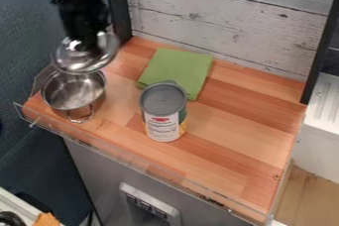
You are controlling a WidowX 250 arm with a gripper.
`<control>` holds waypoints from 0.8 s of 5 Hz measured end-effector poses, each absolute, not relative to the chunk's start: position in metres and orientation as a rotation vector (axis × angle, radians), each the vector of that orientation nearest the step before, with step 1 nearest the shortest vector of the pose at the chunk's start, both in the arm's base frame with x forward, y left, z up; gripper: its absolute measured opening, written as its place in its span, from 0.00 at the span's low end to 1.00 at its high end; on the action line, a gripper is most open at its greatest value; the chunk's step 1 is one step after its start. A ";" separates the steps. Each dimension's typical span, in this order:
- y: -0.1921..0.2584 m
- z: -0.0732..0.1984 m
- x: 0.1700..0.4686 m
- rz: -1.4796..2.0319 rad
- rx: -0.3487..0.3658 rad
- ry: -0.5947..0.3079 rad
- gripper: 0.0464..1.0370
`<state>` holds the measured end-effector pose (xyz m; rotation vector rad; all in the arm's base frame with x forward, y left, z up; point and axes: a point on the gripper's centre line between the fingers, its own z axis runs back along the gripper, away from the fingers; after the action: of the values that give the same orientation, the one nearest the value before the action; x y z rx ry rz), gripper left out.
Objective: Take the lid off the silver pot on the lower left corner of the table
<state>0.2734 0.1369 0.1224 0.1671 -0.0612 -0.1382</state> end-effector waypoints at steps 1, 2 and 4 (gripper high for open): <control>0.089 0.117 0.268 -0.260 0.084 -0.072 0.23; 0.041 0.111 0.255 -0.405 0.068 -0.065 0.23; -0.041 0.081 0.243 -0.556 0.084 -0.030 0.23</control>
<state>0.2429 -0.0411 0.0812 0.0837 -0.0297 -0.5564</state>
